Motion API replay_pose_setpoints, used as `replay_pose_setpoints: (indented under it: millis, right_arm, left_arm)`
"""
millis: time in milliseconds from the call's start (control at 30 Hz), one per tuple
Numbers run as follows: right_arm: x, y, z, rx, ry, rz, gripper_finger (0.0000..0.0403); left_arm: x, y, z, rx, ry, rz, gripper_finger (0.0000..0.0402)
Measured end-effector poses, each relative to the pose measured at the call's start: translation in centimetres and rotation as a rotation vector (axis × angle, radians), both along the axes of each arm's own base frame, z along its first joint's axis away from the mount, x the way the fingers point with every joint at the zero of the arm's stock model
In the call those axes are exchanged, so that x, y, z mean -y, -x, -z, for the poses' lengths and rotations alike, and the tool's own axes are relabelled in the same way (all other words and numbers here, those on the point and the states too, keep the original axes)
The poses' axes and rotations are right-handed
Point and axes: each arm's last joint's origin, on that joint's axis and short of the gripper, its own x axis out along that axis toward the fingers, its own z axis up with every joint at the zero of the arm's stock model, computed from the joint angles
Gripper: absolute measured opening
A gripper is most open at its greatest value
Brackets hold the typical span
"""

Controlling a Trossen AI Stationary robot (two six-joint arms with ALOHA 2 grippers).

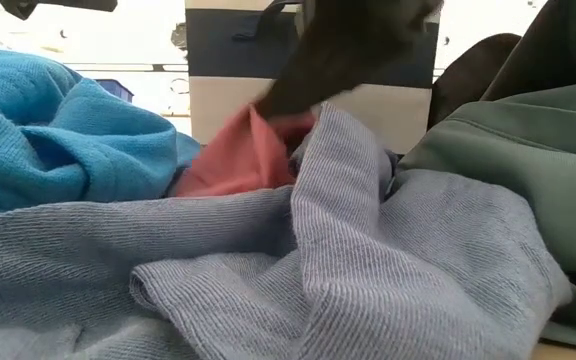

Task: Sort clothes
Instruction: Put the pink underwear into the blue laundry organizer

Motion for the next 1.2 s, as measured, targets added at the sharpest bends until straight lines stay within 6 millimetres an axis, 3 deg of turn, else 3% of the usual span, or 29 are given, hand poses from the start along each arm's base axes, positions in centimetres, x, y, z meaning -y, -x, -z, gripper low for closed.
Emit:
replay_pose_setpoints:
  millis: [300,700,967,1200]
  right_arm:
    - [-1.0,0.3,-6.3,0.053,0.125,-0.021,0.0001]
    - [-2.3,3.4,-14.2,0.278,0.317,0.073,0.0000]
    - [-2.0,4.7,-16.6,0.402,0.437,0.206,0.0000]
    - [-1.9,4.8,-18.2,0.475,0.475,0.198,0.0000]
  left_arm:
    - [0.5,-0.4,-0.6,0.020,-0.055,0.055,0.0189]
    - [1.1,-0.9,-1.5,0.052,-0.139,0.118,0.0189]
    - [1.5,-1.3,-2.5,0.106,-0.170,0.151,0.0189]
    - [1.1,-2.2,-2.8,0.122,-0.108,0.167,0.0189]
